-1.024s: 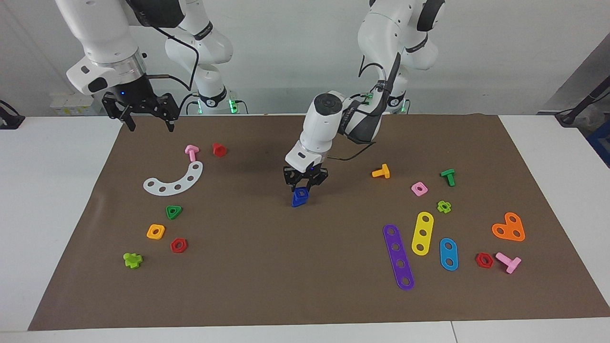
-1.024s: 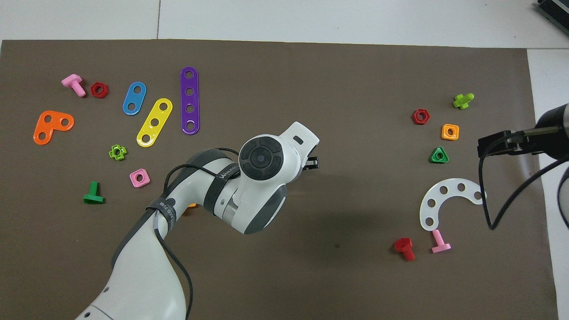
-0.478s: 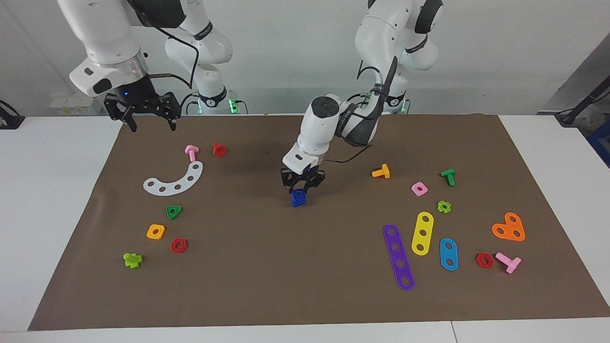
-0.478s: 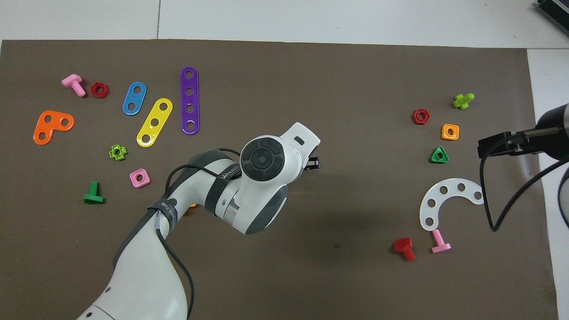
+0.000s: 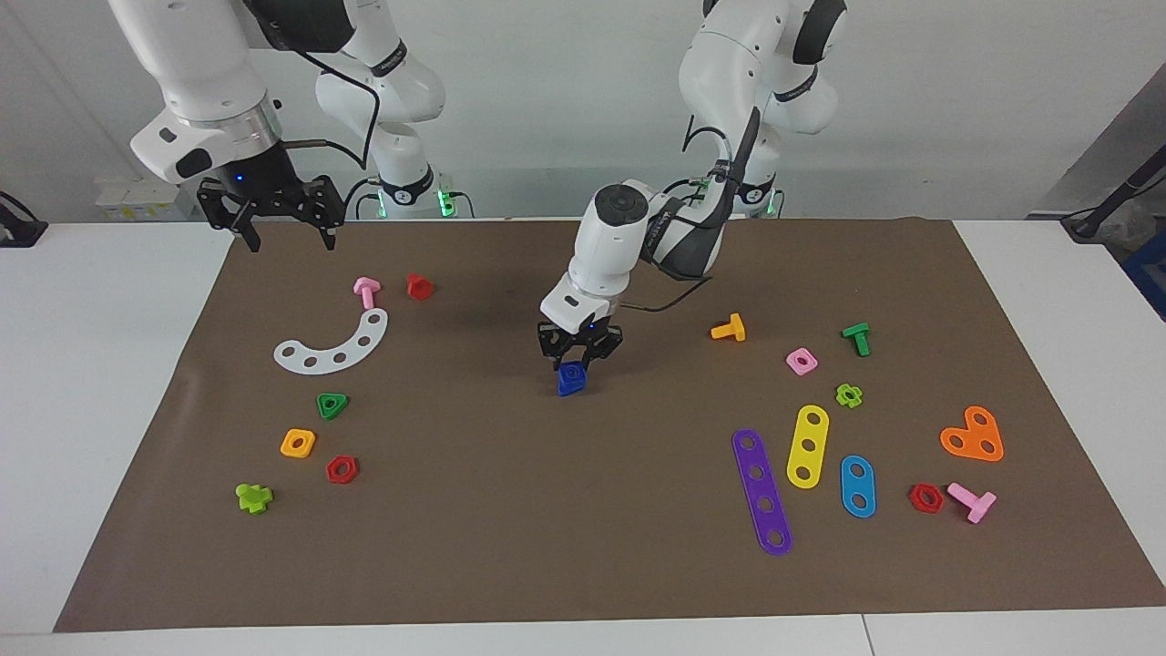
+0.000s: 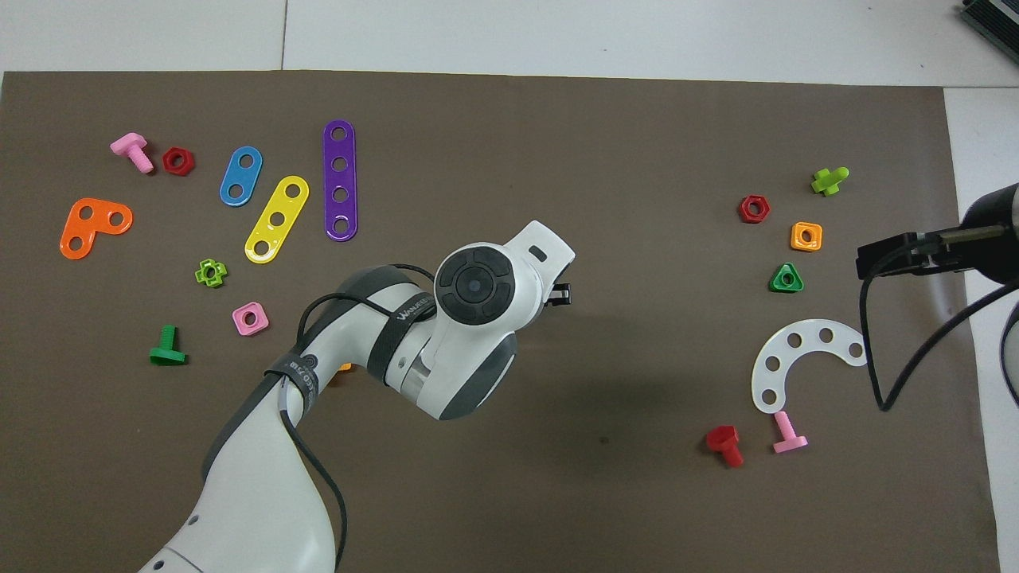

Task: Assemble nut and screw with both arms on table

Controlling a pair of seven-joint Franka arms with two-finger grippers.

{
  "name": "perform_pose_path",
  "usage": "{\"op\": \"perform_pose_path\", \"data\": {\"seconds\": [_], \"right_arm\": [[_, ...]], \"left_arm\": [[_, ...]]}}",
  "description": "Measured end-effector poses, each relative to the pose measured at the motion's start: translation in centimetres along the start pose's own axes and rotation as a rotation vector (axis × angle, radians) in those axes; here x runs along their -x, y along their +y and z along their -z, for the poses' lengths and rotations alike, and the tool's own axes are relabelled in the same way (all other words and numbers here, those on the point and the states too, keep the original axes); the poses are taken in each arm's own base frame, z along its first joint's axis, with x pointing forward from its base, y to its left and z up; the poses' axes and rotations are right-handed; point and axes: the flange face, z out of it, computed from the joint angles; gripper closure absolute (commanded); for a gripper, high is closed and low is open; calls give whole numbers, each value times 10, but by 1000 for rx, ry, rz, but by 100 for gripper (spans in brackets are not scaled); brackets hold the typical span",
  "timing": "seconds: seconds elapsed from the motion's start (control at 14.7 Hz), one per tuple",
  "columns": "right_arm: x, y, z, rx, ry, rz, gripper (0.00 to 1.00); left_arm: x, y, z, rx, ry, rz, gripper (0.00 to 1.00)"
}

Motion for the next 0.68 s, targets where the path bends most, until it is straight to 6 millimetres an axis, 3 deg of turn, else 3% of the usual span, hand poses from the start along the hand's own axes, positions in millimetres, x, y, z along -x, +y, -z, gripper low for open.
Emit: {"op": "perform_pose_path", "data": {"seconds": [0.68], "right_arm": [[4,-2,9,-2,11,4,0]], "left_arm": [[3,2,0,-17,-15,-11,88]]}}
